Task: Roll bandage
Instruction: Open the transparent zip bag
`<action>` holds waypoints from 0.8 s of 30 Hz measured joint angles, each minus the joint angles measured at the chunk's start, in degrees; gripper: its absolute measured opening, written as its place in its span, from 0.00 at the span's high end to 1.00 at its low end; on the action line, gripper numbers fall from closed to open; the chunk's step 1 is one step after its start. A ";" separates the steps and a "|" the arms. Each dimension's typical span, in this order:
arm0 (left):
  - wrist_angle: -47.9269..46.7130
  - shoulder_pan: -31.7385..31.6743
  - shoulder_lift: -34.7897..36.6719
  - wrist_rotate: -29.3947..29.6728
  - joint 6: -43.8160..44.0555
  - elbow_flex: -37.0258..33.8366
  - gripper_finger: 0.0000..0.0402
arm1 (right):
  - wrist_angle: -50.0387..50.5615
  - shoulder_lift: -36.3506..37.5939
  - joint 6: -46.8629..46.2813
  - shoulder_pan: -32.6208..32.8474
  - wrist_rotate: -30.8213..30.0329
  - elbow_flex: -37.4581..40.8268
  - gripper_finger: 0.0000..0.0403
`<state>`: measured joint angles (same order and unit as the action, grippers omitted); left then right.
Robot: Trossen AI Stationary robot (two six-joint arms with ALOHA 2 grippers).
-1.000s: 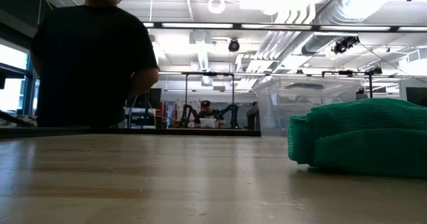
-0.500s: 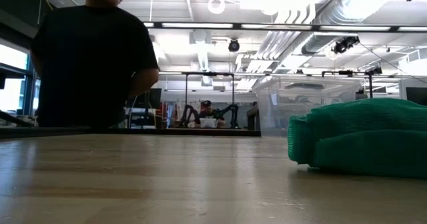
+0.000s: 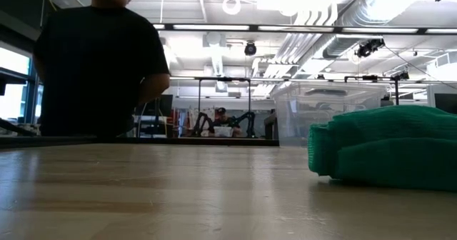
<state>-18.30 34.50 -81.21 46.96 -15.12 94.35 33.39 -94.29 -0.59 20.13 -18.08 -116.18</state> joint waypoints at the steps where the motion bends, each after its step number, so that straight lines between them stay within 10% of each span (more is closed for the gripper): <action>1: 0.09 0.00 0.05 -0.01 0.06 0.00 0.96 | -0.50 -0.45 -0.79 -0.22 0.12 0.00 0.84; 24: 0.15 0.00 0.11 -2.54 1.09 0.00 0.96 | 1.27 -0.98 -5.41 -1.89 5.34 0.00 0.79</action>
<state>-18.15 34.50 -81.10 44.42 -14.03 94.35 34.66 -95.27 -6.00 18.24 -12.73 -116.18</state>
